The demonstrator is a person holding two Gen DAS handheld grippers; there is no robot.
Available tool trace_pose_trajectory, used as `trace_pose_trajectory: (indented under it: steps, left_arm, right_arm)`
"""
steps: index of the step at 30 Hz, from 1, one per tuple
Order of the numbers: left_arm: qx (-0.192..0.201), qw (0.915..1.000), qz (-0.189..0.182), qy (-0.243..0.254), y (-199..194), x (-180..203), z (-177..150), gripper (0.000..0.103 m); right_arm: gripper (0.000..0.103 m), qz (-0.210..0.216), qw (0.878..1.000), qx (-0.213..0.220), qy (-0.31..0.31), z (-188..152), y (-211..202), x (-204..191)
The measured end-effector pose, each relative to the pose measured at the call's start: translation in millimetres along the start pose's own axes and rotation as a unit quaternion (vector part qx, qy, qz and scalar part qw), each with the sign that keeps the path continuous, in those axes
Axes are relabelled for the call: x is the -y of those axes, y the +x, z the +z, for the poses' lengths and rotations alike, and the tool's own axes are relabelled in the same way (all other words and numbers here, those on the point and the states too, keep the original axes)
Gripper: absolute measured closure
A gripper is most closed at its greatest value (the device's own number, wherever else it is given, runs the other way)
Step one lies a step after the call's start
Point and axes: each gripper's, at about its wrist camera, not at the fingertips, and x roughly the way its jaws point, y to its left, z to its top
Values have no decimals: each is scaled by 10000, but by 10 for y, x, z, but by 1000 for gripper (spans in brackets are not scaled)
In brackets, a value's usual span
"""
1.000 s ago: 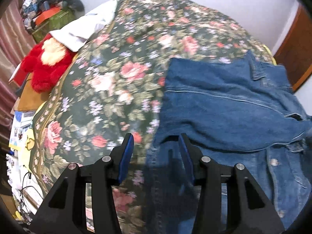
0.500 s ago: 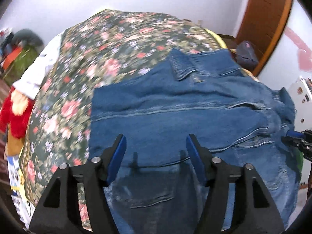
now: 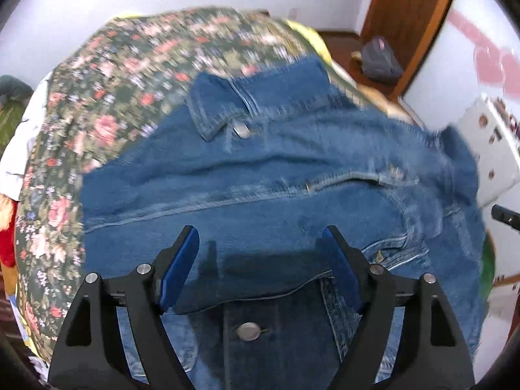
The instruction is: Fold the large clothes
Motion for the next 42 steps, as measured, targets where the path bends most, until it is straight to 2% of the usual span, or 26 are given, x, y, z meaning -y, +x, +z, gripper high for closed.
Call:
trace_pose_trajectory:
  steps: [3, 5, 6, 7, 8, 10, 15, 18, 21, 23, 25, 28, 32, 35, 39, 42]
  left_arm:
    - [-317, 9994, 55, 142, 257, 107, -52, 25]
    - [-333, 9990, 189, 248, 333, 159, -94, 25]
    - [-272, 9990, 211, 275, 320, 172, -105, 25]
    - [-240, 9990, 216, 302, 307, 177, -113, 25]
    - [-228, 9991, 190, 295, 306, 171, -120, 25]
    - [-223, 9994, 111, 223, 319, 133, -136, 23]
    - [-280, 9996, -40, -38, 372, 55, -108, 16]
    - [-254, 9996, -71, -70, 366, 42, -121, 16]
    - [-236, 9997, -61, -68, 370, 51, -122, 16]
    - [-230, 9997, -62, -70, 369, 46, -122, 16]
    - [-223, 9997, -61, -70, 369, 43, -119, 16]
    - [-206, 9998, -18, -50, 351, 47, -120, 16]
    - [-50, 9999, 153, 49, 252, 67, -126, 16]
    - [160, 9995, 251, 104, 105, 67, -120, 16]
    - [515, 9985, 175, 96, -183, 36, -112, 16]
    - [864, 9961, 169, 83, -448, -10, -106, 16]
  right_arm:
    - [81, -110, 9992, -269, 261, -75, 217, 217]
    - [58, -162, 9986, -299, 415, -109, 294, 316]
    - [29, -398, 9978, -239, 464, -127, 301, 356]
    - [10, -635, 9969, -114, 459, -156, 281, 392]
    - [7, -647, 9969, -62, 443, -178, 264, 419]
    - [7, -370, 9978, -149, 527, -211, 273, 497]
    - [7, 160, 9936, 1, 1122, -116, 328, 652]
    - [12, 433, 9873, -51, 1525, -20, 503, 719]
    - [25, 501, 9827, -69, 1781, 62, 668, 759]
    - [37, 493, 9811, 27, 1872, 100, 694, 776]
    - [62, 384, 9804, 129, 1928, 127, 674, 769]
    - [76, 393, 9791, 309, 1972, 184, 610, 752]
    - [78, 242, 9853, 723, 1527, 341, 369, 551]
    - [85, 487, 9860, 1065, 1189, 536, 119, 302]
    - [89, 741, 9830, 1629, 413, 804, -283, -299]
    - [90, 1101, 9746, 1944, -148, 923, -549, -834]
